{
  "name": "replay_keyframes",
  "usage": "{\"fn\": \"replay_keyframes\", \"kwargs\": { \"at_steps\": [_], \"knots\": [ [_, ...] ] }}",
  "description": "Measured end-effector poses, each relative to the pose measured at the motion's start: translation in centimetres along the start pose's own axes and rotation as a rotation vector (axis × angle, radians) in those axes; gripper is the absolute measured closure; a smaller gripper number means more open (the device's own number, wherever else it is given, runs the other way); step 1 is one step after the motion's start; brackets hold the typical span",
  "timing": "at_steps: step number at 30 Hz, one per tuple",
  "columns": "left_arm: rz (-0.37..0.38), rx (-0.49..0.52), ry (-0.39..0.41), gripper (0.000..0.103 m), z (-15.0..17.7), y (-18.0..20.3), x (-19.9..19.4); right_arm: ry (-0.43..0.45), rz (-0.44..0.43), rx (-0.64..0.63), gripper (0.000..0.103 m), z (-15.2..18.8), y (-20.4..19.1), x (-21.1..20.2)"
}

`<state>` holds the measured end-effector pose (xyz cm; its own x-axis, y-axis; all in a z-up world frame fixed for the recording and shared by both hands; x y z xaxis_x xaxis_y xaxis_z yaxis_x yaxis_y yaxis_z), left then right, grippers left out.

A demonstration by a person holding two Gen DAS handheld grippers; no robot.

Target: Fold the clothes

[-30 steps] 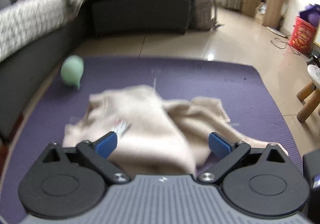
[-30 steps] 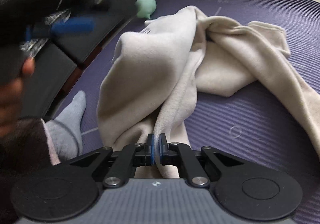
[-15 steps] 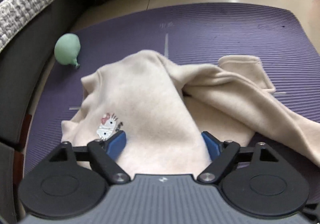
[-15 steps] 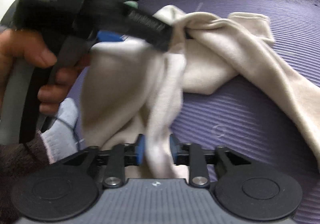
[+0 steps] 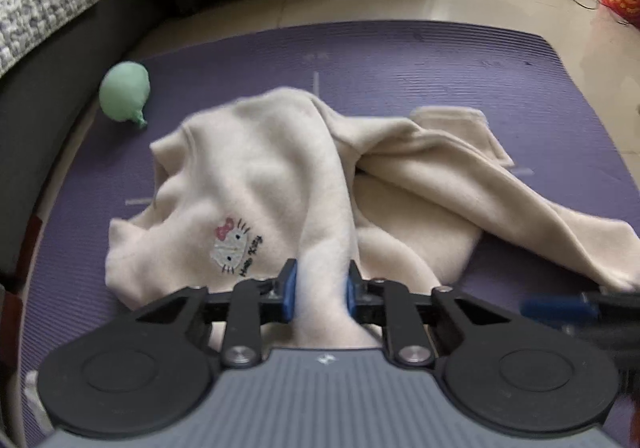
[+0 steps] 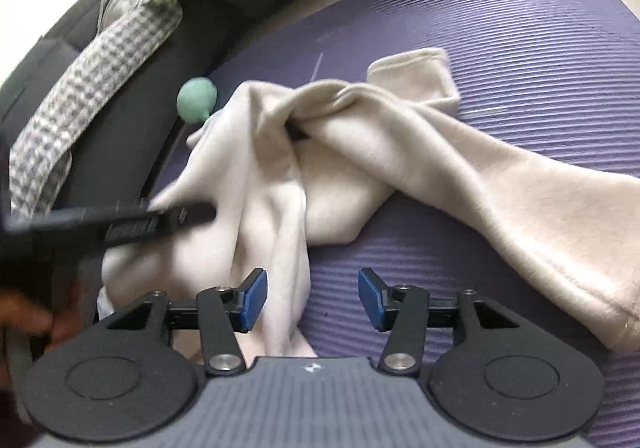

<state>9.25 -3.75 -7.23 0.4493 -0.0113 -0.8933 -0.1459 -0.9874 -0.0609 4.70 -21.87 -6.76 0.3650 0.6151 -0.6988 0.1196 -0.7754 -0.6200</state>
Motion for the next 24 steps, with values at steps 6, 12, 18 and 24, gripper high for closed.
{"fn": "replay_keyframes", "kwargs": {
  "at_steps": [6,12,18,24],
  "knots": [
    [0.141,0.035,-0.05,0.088,2.5,1.6,-1.7,0.045,-0.054,0.038,0.051,-0.8,-0.2,0.3],
    [0.236,0.142,-0.089,0.088,4.7,4.3,-2.5,0.078,-0.071,0.042,0.05,-1.5,-0.4,-0.2],
    [0.277,0.298,-0.087,0.087,6.9,7.1,-3.2,0.104,-0.087,0.005,0.05,-1.8,-1.2,-0.4],
    [0.289,0.284,-0.106,0.086,7.0,7.2,-3.2,0.079,-0.099,-0.047,0.058,-1.0,-2.5,1.0]
  ]
}}
Point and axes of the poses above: each gripper's, at about its wrist camera, not at the fingertips, and x roughly the way its jaws point, y to its right, z to its underside, the point moved 7 cm from there along x, roughly the way its jaws point, and after that the axes turned 4 degrees about -y, right-handed, at the moved point
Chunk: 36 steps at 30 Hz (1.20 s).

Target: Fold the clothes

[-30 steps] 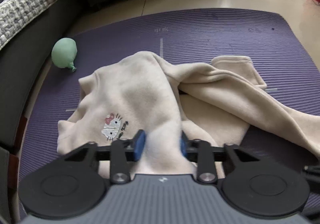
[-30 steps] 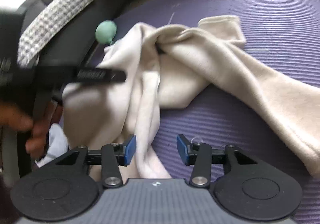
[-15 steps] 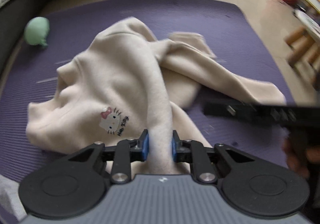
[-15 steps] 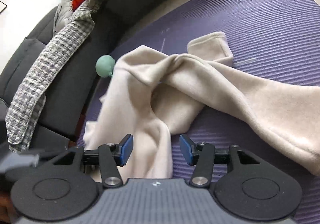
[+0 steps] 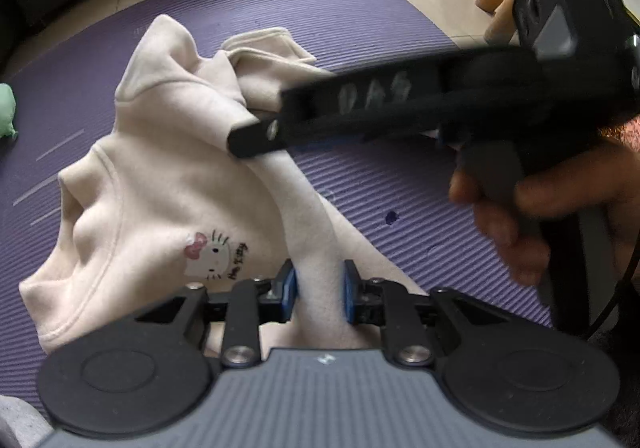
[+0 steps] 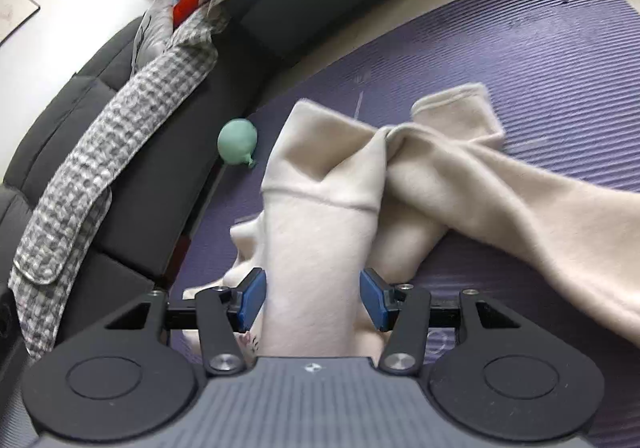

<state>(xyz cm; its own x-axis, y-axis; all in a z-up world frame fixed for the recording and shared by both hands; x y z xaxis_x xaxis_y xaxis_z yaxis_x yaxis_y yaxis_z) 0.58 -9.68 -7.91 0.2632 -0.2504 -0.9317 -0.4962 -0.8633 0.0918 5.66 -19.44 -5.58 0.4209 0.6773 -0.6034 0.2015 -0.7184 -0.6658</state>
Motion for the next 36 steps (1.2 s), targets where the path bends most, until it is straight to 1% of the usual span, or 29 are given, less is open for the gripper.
{"fn": "replay_keyframes", "kwargs": {
  "at_steps": [1,2,4,5,6,7,9,10,12,14,17,20,24,25,28,32,33,36],
  "knots": [
    [0.004,-0.011,-0.002,0.085,0.0,-0.1,-0.1,-0.007,0.006,-0.013,0.065,0.2,-0.2,0.3],
    [0.008,-0.021,-0.004,0.084,-0.1,-0.3,-0.2,-0.01,0.011,-0.03,0.081,0.3,-0.4,0.5],
    [0.02,-0.044,-0.005,0.078,-0.2,-0.5,-0.4,-0.011,0.017,-0.04,0.085,0.2,-0.6,0.5],
    [0.024,-0.052,-0.004,0.071,-0.3,-0.5,-0.6,-0.007,0.021,-0.042,0.09,0.1,-0.7,0.4],
    [0.038,-0.066,-0.002,0.064,-0.4,-0.6,-0.8,-0.002,0.027,-0.048,0.092,0.0,-0.7,0.3],
    [0.054,-0.083,0.0,0.06,-0.6,-0.7,-1.1,0.003,0.035,-0.055,0.093,-0.1,-0.8,0.1],
    [0.061,-0.102,0.012,0.044,-0.7,-0.7,-1.5,0.016,0.06,-0.078,0.094,-0.3,-0.8,-0.3],
    [0.054,-0.104,0.024,0.041,-0.8,-0.9,-1.7,0.023,0.075,-0.088,0.094,-0.4,-0.8,-0.6],
    [0.037,-0.103,0.053,0.029,-0.9,-1.2,-2.4,0.04,0.109,-0.106,0.094,-0.7,-0.7,-1.2],
    [0.03,-0.101,0.071,0.025,-1.2,-1.5,-2.5,0.057,0.143,-0.106,0.094,-1.0,-0.2,-2.1],
    [0.021,-0.091,0.116,0.022,-1.5,-1.8,-3.3,0.074,0.202,-0.127,0.094,-1.3,0.4,-3.4],
    [0.024,-0.079,0.135,0.02,-1.8,-1.7,-3.4,0.082,0.265,-0.143,0.095,-1.4,1.1,-4.5],
    [0.038,-0.043,0.178,0.017,-2.3,-1.0,-4.4,0.081,0.342,-0.147,0.095,-1.3,2.2,-5.1],
    [0.031,-0.036,0.191,0.016,-2.4,-1.0,-4.8,0.079,0.364,-0.143,0.095,-1.3,2.7,-5.2],
    [-0.003,-0.032,0.219,0.015,-2.8,-1.2,-5.7,0.082,0.475,-0.133,0.095,-1.3,4.5,-6.0],
    [-0.057,-0.071,0.254,0.015,-2.9,-3.0,-7.1,0.101,0.595,-0.105,0.096,-1.7,6.6,-7.6],
    [-0.078,-0.082,0.254,0.015,-2.9,-3.7,-6.8,0.105,0.625,-0.1,0.102,-1.8,7.0,-8.0],
    [-0.147,-0.116,0.245,0.015,-3.1,-6.0,-5.5,0.123,0.765,-0.117,0.102,-2.0,8.2,-9.3]
  ]
}}
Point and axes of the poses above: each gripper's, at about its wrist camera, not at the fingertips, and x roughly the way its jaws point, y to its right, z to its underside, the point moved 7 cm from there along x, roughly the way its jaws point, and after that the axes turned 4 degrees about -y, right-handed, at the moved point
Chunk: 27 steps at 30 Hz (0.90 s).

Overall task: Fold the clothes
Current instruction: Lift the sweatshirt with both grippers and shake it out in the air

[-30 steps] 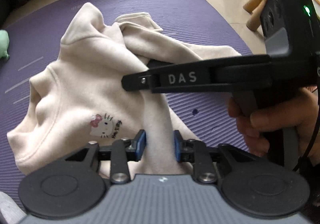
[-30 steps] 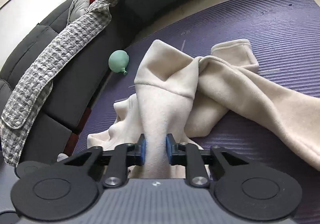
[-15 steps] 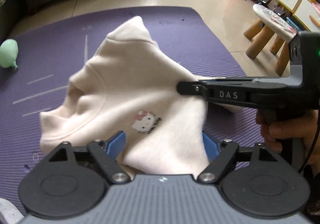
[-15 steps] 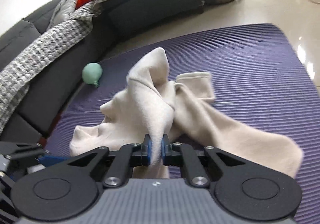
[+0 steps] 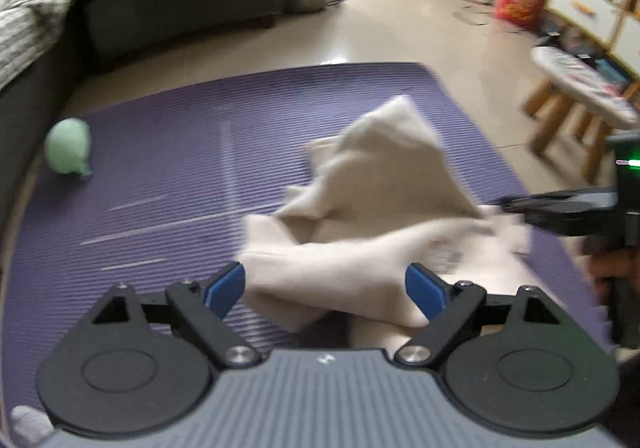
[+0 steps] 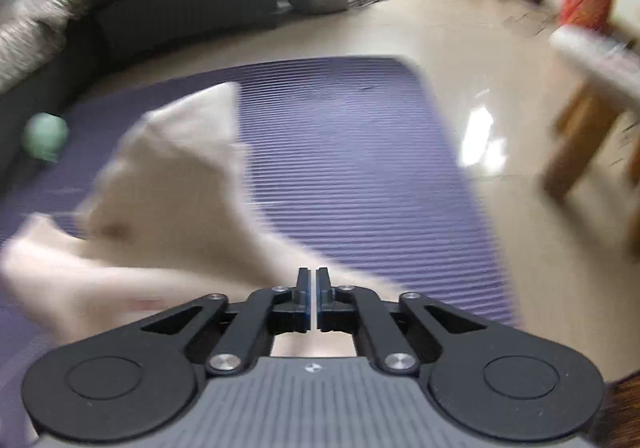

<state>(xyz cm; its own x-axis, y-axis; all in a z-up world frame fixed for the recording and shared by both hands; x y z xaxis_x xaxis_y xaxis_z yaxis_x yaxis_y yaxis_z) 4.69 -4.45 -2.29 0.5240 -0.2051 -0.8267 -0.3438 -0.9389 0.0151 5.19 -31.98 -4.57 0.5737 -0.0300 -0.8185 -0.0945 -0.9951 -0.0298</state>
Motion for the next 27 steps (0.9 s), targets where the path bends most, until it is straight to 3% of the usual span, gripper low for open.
{"fn": "replay_keyframes", "kwargs": {
  "at_steps": [1,5,7,8,12,13,15,17,20,22,26,27],
  "knots": [
    [-0.024,-0.008,-0.002,0.015,0.0,-0.7,0.6,0.004,0.012,0.015,0.102,0.0,0.5,0.0],
    [-0.077,-0.067,-0.036,0.015,0.0,-2.8,2.8,0.034,-0.103,0.08,0.092,-0.4,0.4,-0.2],
    [-0.03,-0.218,-0.107,0.015,0.5,-4.6,4.6,0.058,-0.149,0.084,0.084,-0.8,-0.3,-0.2],
    [-0.008,-0.268,-0.125,0.015,0.7,-5.2,5.1,0.078,-0.194,0.087,0.071,-1.1,-0.9,-0.1],
    [0.044,-0.388,-0.136,0.022,0.9,-6.5,6.9,0.119,-0.295,0.056,0.057,-2.1,-3.1,0.8],
    [0.047,-0.394,-0.135,0.024,0.9,-6.6,7.1,0.13,-0.296,0.045,0.055,-2.2,-3.5,1.1],
    [0.085,-0.432,-0.156,0.04,1.1,-6.7,8.0,0.141,-0.273,-0.016,0.055,-2.3,-4.9,2.1],
    [0.119,-0.465,-0.189,0.048,1.4,-6.5,8.6,0.151,-0.24,-0.063,0.054,-2.5,-5.9,2.2],
    [0.127,-0.456,-0.203,0.052,1.7,-6.1,8.5,0.198,-0.184,-0.142,0.048,-3.5,-6.8,1.1],
    [0.132,-0.445,-0.201,0.051,1.7,-6.1,8.3,0.226,-0.171,-0.173,0.046,-4.4,-7.3,0.6],
    [0.133,-0.434,-0.181,0.023,2.6,-6.2,8.6,0.26,-0.2,-0.345,0.035,-7.4,-10.0,-0.2],
    [0.137,-0.429,-0.187,0.023,3.0,-6.0,9.0,0.255,-0.223,-0.426,0.028,-8.0,-11.0,-0.3]
  ]
}}
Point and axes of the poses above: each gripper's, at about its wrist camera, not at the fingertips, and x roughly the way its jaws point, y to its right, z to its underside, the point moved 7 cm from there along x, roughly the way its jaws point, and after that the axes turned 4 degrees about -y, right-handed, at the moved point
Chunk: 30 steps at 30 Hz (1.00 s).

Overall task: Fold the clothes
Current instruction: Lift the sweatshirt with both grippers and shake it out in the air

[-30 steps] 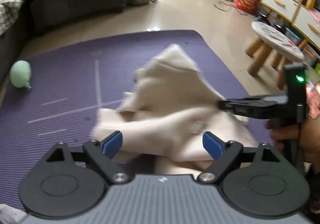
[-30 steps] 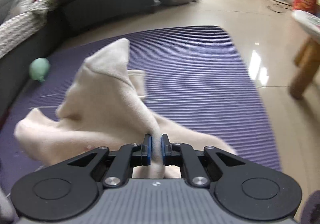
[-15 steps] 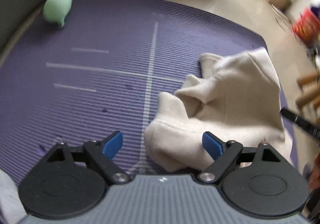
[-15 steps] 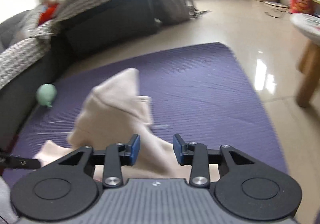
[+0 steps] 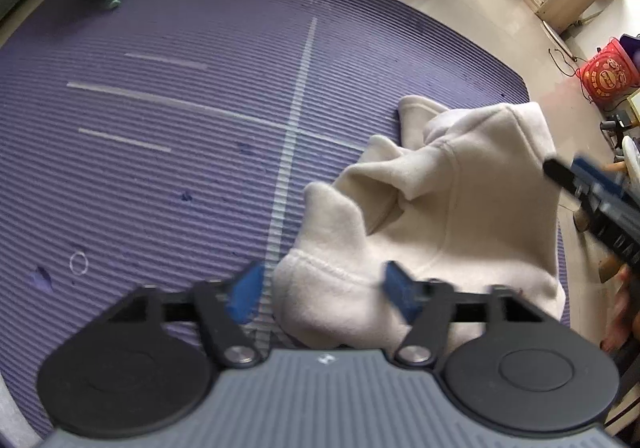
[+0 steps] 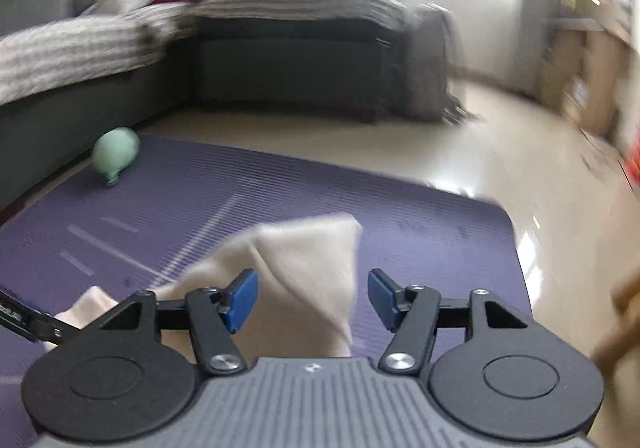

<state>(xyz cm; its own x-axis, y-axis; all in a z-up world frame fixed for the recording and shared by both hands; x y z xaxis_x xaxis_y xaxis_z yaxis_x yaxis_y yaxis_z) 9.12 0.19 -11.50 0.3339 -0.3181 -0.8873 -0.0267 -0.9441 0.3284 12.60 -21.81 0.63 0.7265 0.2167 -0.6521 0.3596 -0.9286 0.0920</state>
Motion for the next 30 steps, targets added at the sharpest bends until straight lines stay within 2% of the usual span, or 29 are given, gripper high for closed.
{"fn": "replay_keyframes", "kwargs": {
  "at_steps": [2,3,5,7,8,11,13,16,17,18,20,21,23,25,27,30],
  "knots": [
    [0.005,0.006,-0.011,0.023,0.3,-0.3,0.6,-0.034,-0.112,-0.29,0.027,-1.8,-2.3,1.1],
    [0.016,-0.003,-0.013,0.023,0.4,-0.5,0.8,-0.056,-0.135,-0.384,0.027,-2.1,-3.0,1.5],
    [0.034,-0.017,-0.015,0.023,0.5,-0.7,1.1,-0.157,-0.143,-0.655,0.027,-3.1,-4.4,3.5],
    [0.053,0.008,0.002,0.025,0.2,-0.7,1.1,-0.238,-0.153,-0.757,0.025,-3.4,-4.7,4.9],
    [0.064,0.022,0.011,0.026,0.0,-0.6,1.0,-0.329,-0.176,-0.826,0.024,-3.5,-4.7,6.2],
    [0.083,0.036,0.003,0.03,0.1,-0.7,1.4,-0.497,-0.205,-0.878,0.024,-3.5,-4.2,8.6],
    [0.106,0.026,-0.017,0.043,0.3,-0.9,1.6,-0.587,-0.206,-0.862,0.024,-3.3,-3.6,10.2],
    [0.162,-0.03,-0.081,0.06,0.5,-1.4,1.6,-0.659,-0.187,-0.807,0.026,-2.6,-2.9,11.7],
    [0.16,-0.037,-0.089,0.071,0.6,-1.7,1.4,-0.658,-0.188,-0.793,0.038,-2.5,-3.0,11.7],
    [0.144,-0.037,-0.09,0.079,0.6,-2.0,1.1,-0.655,-0.188,-0.783,0.059,-2.3,-3.2,11.5],
    [0.099,-0.033,-0.076,0.084,0.5,-2.0,0.3,-0.618,-0.19,-0.737,0.076,-1.9,-3.6,10.5],
    [0.081,-0.033,-0.07,0.086,0.5,-1.9,-0.1,-0.585,-0.18,-0.713,0.08,-1.7,-3.8,9.6],
    [0.036,-0.024,-0.044,0.088,0.6,-1.1,-1.3,-0.484,-0.148,-0.642,0.084,-1.5,-4.1,6.6],
    [0.004,0.003,-0.01,0.09,0.7,-0.4,-2.4,-0.418,-0.118,-0.569,0.085,-1.9,-4.0,4.2],
    [-0.049,0.082,0.095,0.09,0.3,1.3,-6.0,-0.339,-0.077,-0.477,0.089,-2.7,-3.8,0.9],
    [-0.068,0.13,0.177,0.091,0.0,2.4,-10.7,-0.242,-0.043,-0.362,0.09,-4.5,-3.7,-5.4]
  ]
}}
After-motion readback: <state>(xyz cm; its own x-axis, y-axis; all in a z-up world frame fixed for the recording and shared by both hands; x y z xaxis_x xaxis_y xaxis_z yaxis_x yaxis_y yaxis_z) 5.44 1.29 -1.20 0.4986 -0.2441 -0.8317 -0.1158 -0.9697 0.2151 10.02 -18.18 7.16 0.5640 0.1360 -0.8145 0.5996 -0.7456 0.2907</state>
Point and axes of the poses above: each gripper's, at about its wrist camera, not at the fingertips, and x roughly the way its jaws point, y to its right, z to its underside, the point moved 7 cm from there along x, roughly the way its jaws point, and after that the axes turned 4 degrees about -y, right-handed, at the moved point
